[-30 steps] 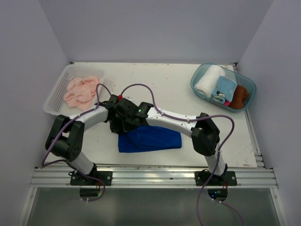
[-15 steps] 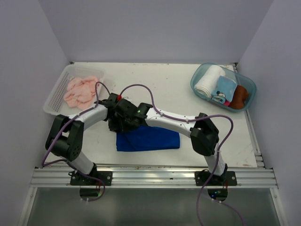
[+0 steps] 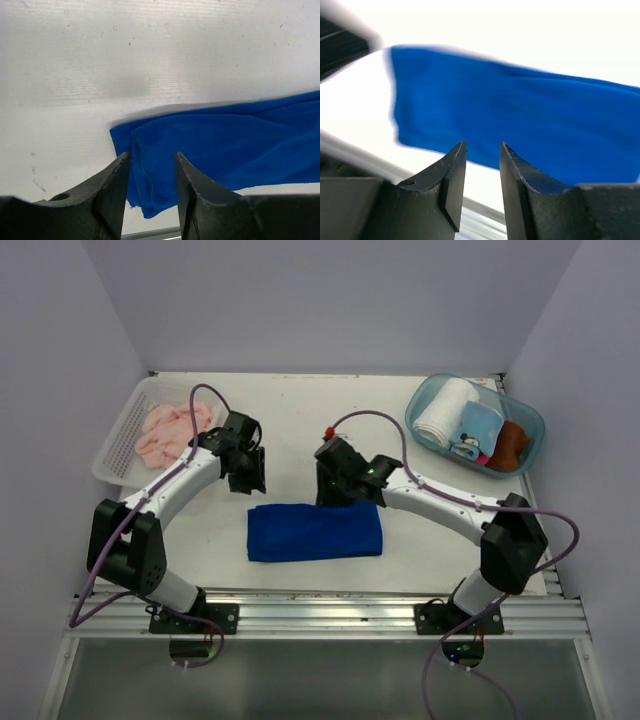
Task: Roll the towels
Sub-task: Fold the towel
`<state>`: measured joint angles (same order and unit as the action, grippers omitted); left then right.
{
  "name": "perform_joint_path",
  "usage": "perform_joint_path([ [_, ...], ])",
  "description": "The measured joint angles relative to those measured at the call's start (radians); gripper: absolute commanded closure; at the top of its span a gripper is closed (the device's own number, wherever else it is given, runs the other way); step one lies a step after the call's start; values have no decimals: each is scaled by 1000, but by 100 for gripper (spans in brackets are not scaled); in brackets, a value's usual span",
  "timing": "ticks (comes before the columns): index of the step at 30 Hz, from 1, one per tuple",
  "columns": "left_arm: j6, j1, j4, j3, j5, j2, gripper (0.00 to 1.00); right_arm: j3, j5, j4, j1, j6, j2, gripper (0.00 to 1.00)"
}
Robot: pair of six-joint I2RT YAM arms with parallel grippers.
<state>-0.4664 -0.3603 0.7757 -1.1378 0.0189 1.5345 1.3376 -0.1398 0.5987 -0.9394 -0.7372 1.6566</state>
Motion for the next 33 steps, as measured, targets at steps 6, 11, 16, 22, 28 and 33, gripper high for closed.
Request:
perform_joint_path([
  [6,18,0,-52,76,55,-58,33,-270,-23,6,204,-37,-152,63],
  [11,12,-1,-87,179,79,-53,50,-307,-30,22,236,-42,-196,62],
  [16,-1,-1,-90,222,61,-40,43,-307,-33,21,236,-47,-212,62],
  [22,-22,-1,-114,262,55,-40,52,-306,-33,23,238,-48,-209,62],
  [28,-32,-1,-119,293,56,-41,56,-304,-35,25,240,-49,-203,62],
  [33,-39,-5,-132,297,60,-41,70,-300,-50,36,245,-49,-203,61],
])
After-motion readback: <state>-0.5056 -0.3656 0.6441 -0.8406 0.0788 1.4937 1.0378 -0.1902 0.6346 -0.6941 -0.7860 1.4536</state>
